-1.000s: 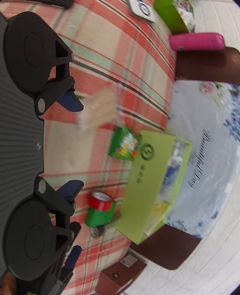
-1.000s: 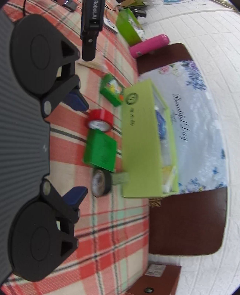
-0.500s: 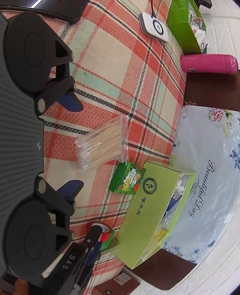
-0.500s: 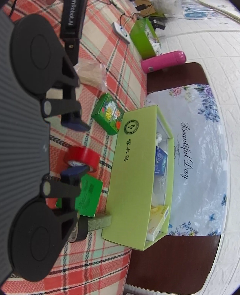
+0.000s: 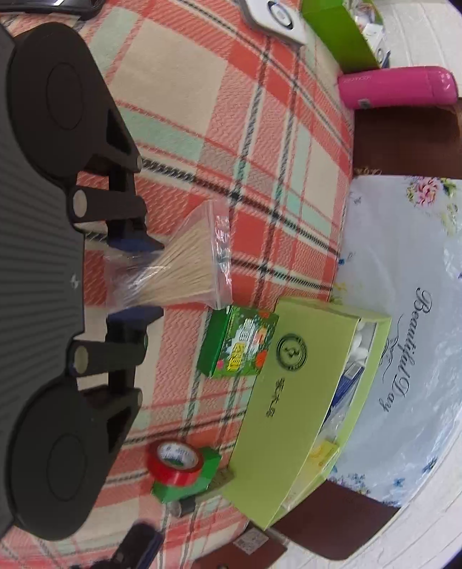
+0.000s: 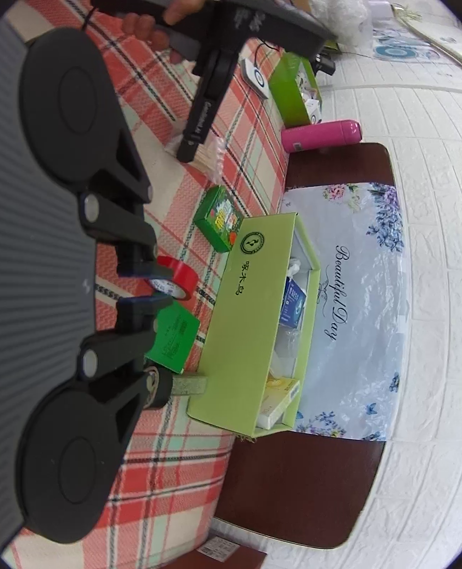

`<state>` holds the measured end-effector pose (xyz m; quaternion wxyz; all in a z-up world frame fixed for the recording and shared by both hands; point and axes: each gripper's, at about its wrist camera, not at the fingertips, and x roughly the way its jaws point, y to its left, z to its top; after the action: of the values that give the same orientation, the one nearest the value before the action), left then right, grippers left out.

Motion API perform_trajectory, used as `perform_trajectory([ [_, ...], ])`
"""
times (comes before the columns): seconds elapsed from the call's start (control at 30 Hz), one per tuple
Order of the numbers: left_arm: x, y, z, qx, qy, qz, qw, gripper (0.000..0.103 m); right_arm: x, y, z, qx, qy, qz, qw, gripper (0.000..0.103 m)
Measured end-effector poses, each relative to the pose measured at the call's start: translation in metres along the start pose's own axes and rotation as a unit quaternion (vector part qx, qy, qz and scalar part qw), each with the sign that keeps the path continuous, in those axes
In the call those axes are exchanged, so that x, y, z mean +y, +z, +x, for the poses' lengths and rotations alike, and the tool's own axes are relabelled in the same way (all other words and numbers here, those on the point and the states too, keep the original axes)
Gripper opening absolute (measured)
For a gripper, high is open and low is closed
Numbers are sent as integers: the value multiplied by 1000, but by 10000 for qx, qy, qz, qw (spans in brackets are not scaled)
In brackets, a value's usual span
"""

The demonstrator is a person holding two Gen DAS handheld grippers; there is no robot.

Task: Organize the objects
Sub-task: 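Grasp the red tape roll with the right tool while the left grasps the toothpick bag, then lift tape and toothpick bag over the lime-green box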

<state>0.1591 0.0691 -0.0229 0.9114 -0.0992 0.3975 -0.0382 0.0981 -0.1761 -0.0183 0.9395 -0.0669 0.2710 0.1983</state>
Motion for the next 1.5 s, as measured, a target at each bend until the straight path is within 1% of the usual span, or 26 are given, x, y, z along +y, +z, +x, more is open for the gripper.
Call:
perform_trajectory([
  [0.07,-3,-6,-7,92,-264,18,9996,26,4,3,11,4,28,81,10000,32],
  [0.13,-6,-16,-16,150,-440,96,9989,26,10,4,28,49,11,61,10000,37],
  [0.2,-9,-25,-24,175,-557,189,9981,26,15,4,44,80,-48,27,10000,37],
  [0.23,-9,-28,-27,183,-618,204,9977,26,16,3,50,127,-73,-1,9999,33],
  [0.27,-8,-30,-29,202,-654,197,9975,26,17,2,54,203,-113,-40,9997,21],
  [0.3,-8,-32,-30,218,-667,179,9974,26,17,0,54,203,-102,-69,9997,19],
  [0.4,-7,-31,-31,257,-689,170,9971,26,13,-4,36,126,-41,-209,9997,19],
  [0.53,-21,-28,-32,235,-949,339,9946,26,13,-10,-4,28,-404,-749,9964,19],
  [0.6,-32,-28,-32,215,-1090,434,9929,27,18,-15,-15,56,-370,-1060,9937,20],
  [0.63,-38,-29,-32,189,-1115,497,9923,27,23,-19,-19,56,-363,-1199,9921,21],
  [0.67,-42,-30,-32,173,-1097,561,9922,27,29,-22,-21,35,-286,-1315,9909,28],
  [0.73,-46,-31,-33,150,-990,639,9929,31,37,-29,-24,-28,66,-1326,9911,37],
  [0.77,-44,-32,-34,147,-942,636,9934,36,38,-32,-25,-57,208,-1244,9920,41],
  [0.8,-42,-33,-34,144,-903,612,9939,45,39,-35,-26,-66,230,-1151,9931,44],
  [0.83,-37,-33,-36,132,-860,562,9946,52,38,-38,-26,-69,155,-1048,9944,50],
  [0.87,-34,-33,-36,116,-822,517,9952,60,35,-40,-26,-66,38,-921,9957,59],
  [0.93,-31,-34,-37,96,-818,478,9955,61,25,-44,-25,-4,-125,-656,9978,64],
  [1.0,-32,-34,-35,102,-809,442,9957,66,13,-47,-21,152,-123,-341,9992,64],
  [1.03,-35,-33,-33,102,-804,441,9957,67,9,-48,-20,218,-100,-190,9995,64],
  [1.1,-42,-33,-30,125,-849,523,9949,67,3,-51,-18,289,-51,2,9996,64],
  [1.2,-52,-31,-23,146,-853,679,9939,69,4,-56,-15,398,-87,15,9992,64],
  [1.3,-58,-29,-14,234,-764,751,9940,69,5,-60,-12,481,-26,77,9988,64],
  [1.4,-61,-29,-10,276,-796,815,9931,68,7,-60,-9,512,8,70,9987,64],
  [1.43,-63,-29,-9,290,-787,851,9928,66,7,-60,-8,532,15,81,9986,63],
  [1.47,-64,-29,-9,298,-776,893,9925,57,7,-60,-6,559,17,109,9984,63],
  [1.5,-65,-30,-9,308,-776,947,9920,45,6,-60,-5,577,19,147,9982,62],
])
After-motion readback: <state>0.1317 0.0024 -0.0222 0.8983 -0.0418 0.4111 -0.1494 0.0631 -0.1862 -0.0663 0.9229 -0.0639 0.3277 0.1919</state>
